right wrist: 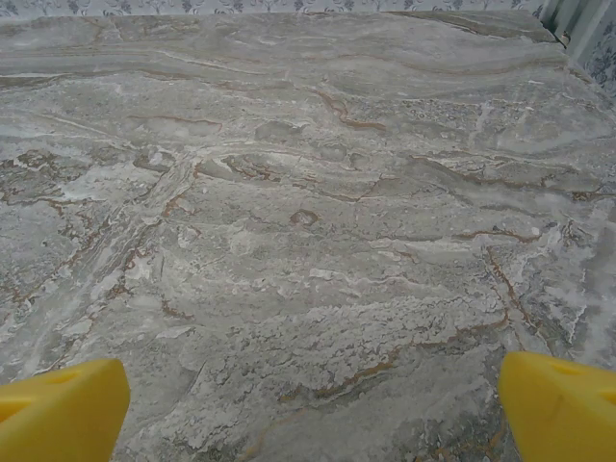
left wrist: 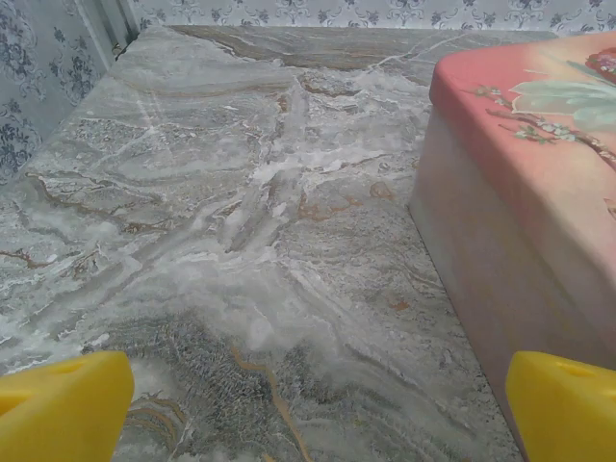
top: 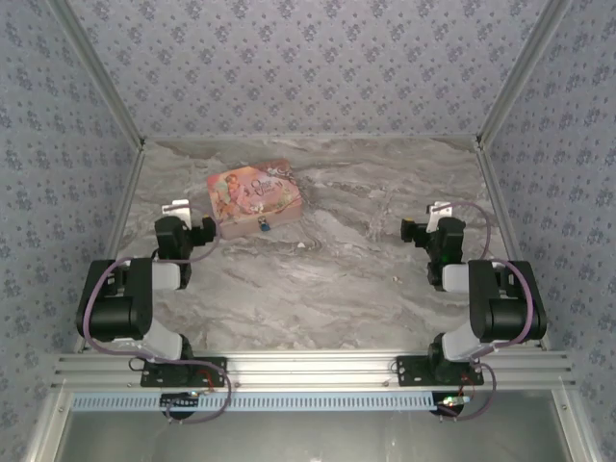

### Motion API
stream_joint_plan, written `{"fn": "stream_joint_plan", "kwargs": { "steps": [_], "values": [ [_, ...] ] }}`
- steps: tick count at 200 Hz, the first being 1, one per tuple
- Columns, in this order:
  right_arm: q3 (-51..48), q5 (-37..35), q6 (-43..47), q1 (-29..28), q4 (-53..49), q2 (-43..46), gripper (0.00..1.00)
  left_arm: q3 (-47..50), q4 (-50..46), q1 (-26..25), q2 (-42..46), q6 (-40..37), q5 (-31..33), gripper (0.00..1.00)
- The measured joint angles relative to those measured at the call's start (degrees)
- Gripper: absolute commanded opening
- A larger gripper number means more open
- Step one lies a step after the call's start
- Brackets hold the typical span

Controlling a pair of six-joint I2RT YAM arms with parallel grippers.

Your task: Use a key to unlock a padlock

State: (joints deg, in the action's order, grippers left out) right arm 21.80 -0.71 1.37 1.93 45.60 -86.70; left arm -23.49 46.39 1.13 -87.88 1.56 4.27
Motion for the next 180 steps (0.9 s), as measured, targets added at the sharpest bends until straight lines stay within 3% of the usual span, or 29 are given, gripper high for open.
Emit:
{"fn": "stream_joint_plan", "kwargs": {
  "steps": [150, 180],
  "values": [
    [0.0, 0.0, 0.0, 0.2, 0.0, 0.0, 1.0, 0.0, 0.0, 0.0, 0.0, 0.0, 0.0, 0.99],
    [1.0, 0.0, -0.6, 0.8, -6.6, 4.1, 1.0, 2.4, -1.9, 0.0, 5.4, 0.5, 1.1, 0.99]
  ]
}}
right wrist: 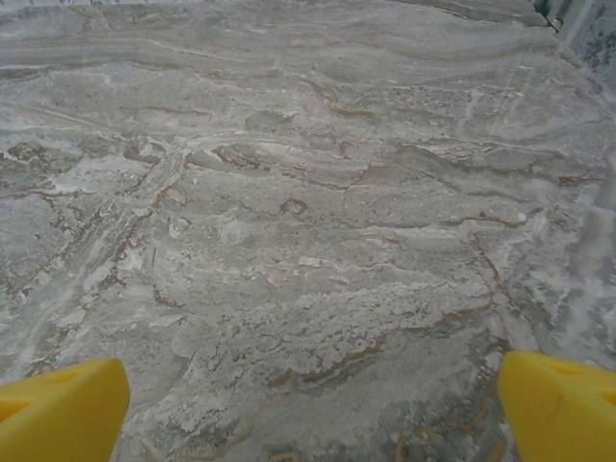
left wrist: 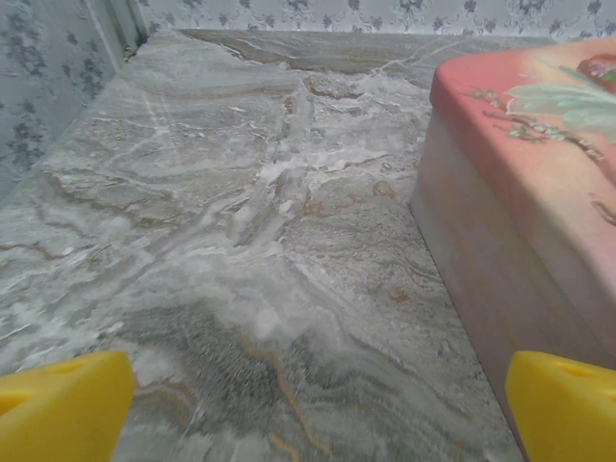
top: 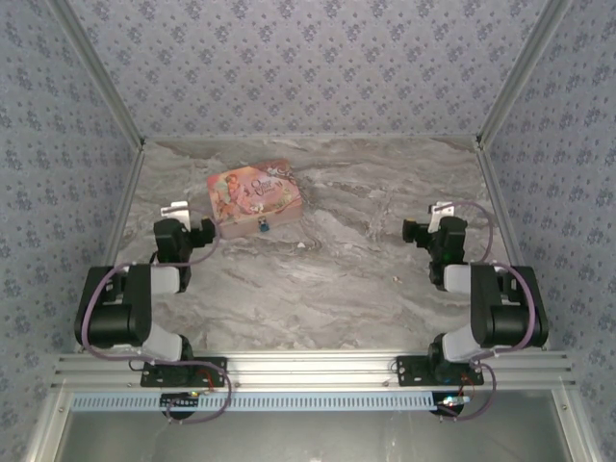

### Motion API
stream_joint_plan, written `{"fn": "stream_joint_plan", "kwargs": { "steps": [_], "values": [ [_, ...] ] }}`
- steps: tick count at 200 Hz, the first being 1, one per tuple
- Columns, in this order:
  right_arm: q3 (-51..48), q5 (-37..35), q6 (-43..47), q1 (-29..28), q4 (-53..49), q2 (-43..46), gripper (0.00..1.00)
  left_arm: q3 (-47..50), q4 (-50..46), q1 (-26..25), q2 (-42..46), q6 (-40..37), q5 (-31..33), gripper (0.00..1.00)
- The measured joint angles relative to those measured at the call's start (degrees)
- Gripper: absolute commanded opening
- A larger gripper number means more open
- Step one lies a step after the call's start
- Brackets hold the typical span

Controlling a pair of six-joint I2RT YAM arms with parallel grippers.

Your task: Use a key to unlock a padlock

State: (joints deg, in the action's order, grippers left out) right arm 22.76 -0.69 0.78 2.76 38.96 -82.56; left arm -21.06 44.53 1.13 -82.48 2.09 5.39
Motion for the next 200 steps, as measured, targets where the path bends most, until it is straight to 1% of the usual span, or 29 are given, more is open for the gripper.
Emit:
{"fn": "stream_joint_plan", "kwargs": {
  "steps": [20, 37, 53, 65, 87, 103, 126, 147, 171, 183, 200],
  "values": [
    [2.3, 0.0, -1.2, 0.2, -7.2, 6.5, 1.0, 0.8, -4.9, 0.0, 9.2, 0.8, 1.3, 0.99],
    [6.1, 0.2, -3.1, -0.2, -15.1, 11.5, 1.0, -0.3, -11.4, 0.0, 17.7, 2.6, 2.0, 0.99],
    [10.6, 0.7, -5.7, -1.4, -23.4, 14.6, 1.0, -3.6, -20.0, 0.0, 24.4, 6.6, 2.1, 0.99],
    [13.7, 1.2, -7.8, -2.9, -29.6, 16.1, 1.0, -5.9, -24.7, 0.0, 27.5, 9.9, 1.2, 0.99],
    [17.9, 2.2, -11.5, -7.8, -41.3, 17.2, 0.99, -7.4, -31.1, -0.3, 32.5, 17.9, -3.2, 0.99],
    [19.3, 2.5, -13.6, -12.0, -48.8, 17.1, 0.94, -7.2, -34.6, -2.1, 34.4, 23.1, -6.4, 0.98],
    [19.8, 2.7, -16.9, -16.7, -59.0, 15.7, 0.85, -5.8, -37.1, -8.2, 36.3, 29.1, -9.9, 0.97],
    [19.7, 2.7, -19.5, -17.4, -65.8, 14.2, 0.79, -4.5, -37.1, -14.2, 36.6, 33.0, -11.4, 0.96],
    [18.6, 3.4, -22.1, -17.4, -70.5, 13.3, 0.66, -4.2, -36.9, -20.2, 35.3, 34.7, -11.4, 0.96],
    [18.3, 3.8, -22.6, -17.6, -72.1, 12.0, 0.59, -4.2, -36.9, -22.1, 34.2, 34.9, -11.4, 0.96],
    [18.3, 4.5, -22.8, -18.1, -73.7, 9.0, 0.52, -4.2, -36.6, -23.5, 32.2, 34.9, -11.3, 0.97]
  ]
}}
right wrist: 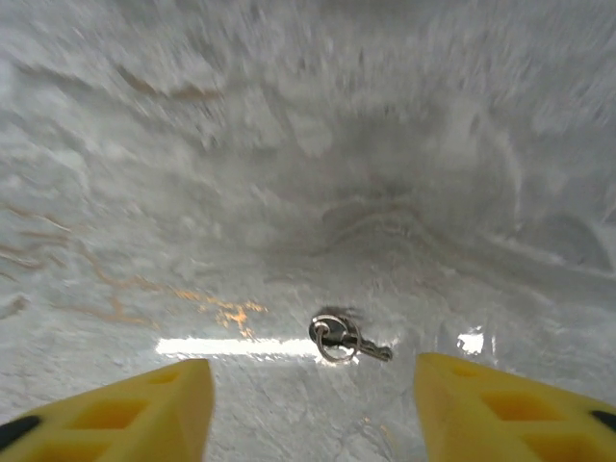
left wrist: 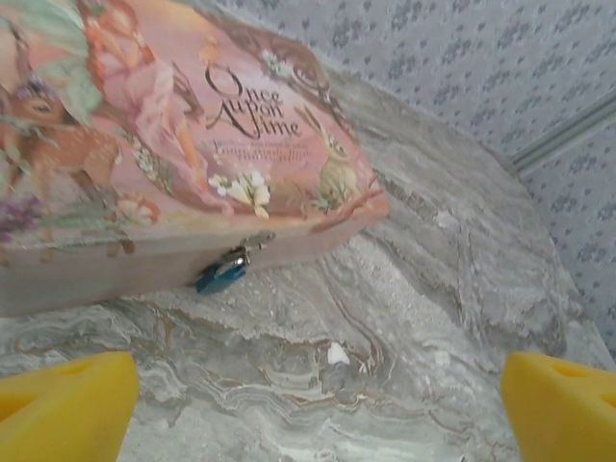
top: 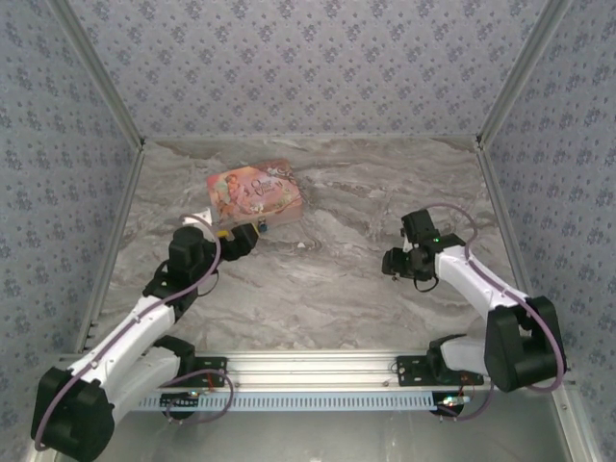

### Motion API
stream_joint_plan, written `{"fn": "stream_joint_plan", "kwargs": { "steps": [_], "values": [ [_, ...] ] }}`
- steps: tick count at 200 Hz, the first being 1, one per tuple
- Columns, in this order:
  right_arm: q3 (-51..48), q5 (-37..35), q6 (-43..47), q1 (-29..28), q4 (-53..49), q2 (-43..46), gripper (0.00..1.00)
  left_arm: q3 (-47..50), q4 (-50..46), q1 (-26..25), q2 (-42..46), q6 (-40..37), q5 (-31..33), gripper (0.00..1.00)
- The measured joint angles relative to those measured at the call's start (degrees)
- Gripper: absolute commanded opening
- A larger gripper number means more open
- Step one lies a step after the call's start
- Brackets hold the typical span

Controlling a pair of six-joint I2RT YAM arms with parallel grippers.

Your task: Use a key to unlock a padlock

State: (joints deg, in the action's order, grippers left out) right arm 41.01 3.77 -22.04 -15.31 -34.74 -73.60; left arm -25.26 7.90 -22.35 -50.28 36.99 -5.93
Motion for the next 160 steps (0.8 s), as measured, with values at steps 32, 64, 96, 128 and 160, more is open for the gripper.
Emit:
{"fn": "stream_joint_plan", "kwargs": {
  "steps": [32, 64, 96, 128, 160],
  "values": [
    [0.1, 0.1, -0.3, -1.1, -1.6, -5.1, 0.45, -0.1, 1.1, -0.8, -2.6, 0.2, 0.6, 0.97],
    [0.6, -0.5, -0.7, -1.7, -1.7, -7.8, 0.39, -0.5, 1.7, -1.8, -3.1, 0.2, 0.9, 0.97],
    [1.6, -2.2, -0.7, -2.0, -1.7, -8.5, 0.38, -0.5, 1.9, -2.1, -3.1, 0.2, 1.3, 0.98],
    [2.5, -3.9, -0.7, -2.0, -1.7, -8.9, 0.36, -0.6, 1.9, -2.1, -3.1, 0.2, 1.5, 0.98],
    [3.3, -4.5, -0.7, -2.1, -1.7, -10.1, 0.34, -1.2, 1.8, -2.1, -3.1, 0.2, 1.7, 0.98]
  ]
}}
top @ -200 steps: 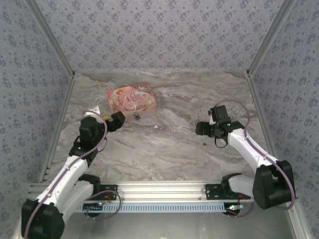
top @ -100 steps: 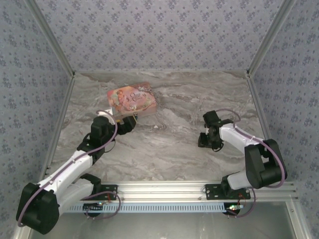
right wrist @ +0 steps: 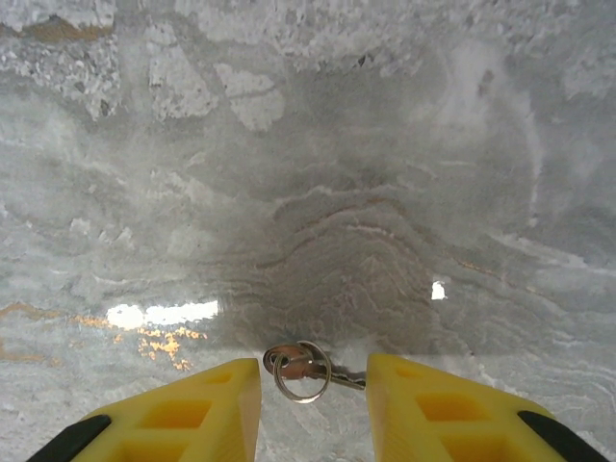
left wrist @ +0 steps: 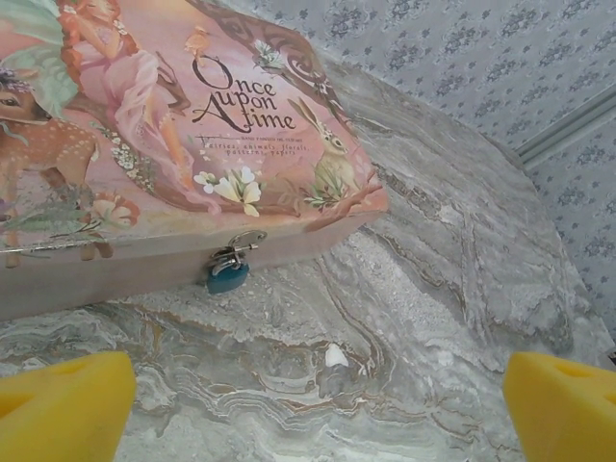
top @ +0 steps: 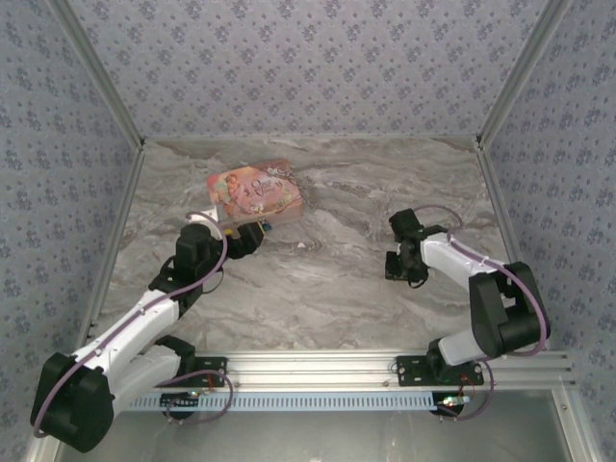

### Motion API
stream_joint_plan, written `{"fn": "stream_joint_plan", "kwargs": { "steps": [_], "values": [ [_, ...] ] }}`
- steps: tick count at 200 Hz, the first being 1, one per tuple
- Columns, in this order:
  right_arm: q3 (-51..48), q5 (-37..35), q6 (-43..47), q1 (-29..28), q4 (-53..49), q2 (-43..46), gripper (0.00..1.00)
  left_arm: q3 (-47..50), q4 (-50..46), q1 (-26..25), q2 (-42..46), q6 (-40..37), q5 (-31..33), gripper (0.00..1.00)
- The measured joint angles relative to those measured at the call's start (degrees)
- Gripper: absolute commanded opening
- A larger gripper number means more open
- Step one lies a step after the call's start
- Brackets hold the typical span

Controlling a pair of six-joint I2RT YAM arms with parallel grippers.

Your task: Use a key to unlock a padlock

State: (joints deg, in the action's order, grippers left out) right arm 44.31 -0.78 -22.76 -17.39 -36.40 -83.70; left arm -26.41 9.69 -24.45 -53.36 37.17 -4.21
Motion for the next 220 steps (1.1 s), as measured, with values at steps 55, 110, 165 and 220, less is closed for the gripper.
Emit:
{"fn": "stream_joint_plan", "kwargs": {
  "steps": [55, 110, 165, 220],
  "values": [
    [0.7, -0.4, 0.0, -1.1, 0.2, -2.8, 0.27, -0.1, -0.1, -0.1, 0.0, 0.0, 0.7, 0.99],
    [2.3, -2.0, 0.1, -2.3, -0.3, -4.2, 0.1, -0.2, -0.8, -0.1, 0.0, 0.0, 0.9, 0.99],
    [3.5, -3.1, 0.3, -3.8, -0.8, -4.7, 0.0, -0.3, -1.4, -0.1, 0.5, 0.0, 0.9, 0.99],
    [3.6, 2.5, -1.5, -3.9, 0.8, 1.5, 0.0, -0.5, 0.0, -0.2, 0.9, -1.4, -1.9, 0.96]
  ]
}}
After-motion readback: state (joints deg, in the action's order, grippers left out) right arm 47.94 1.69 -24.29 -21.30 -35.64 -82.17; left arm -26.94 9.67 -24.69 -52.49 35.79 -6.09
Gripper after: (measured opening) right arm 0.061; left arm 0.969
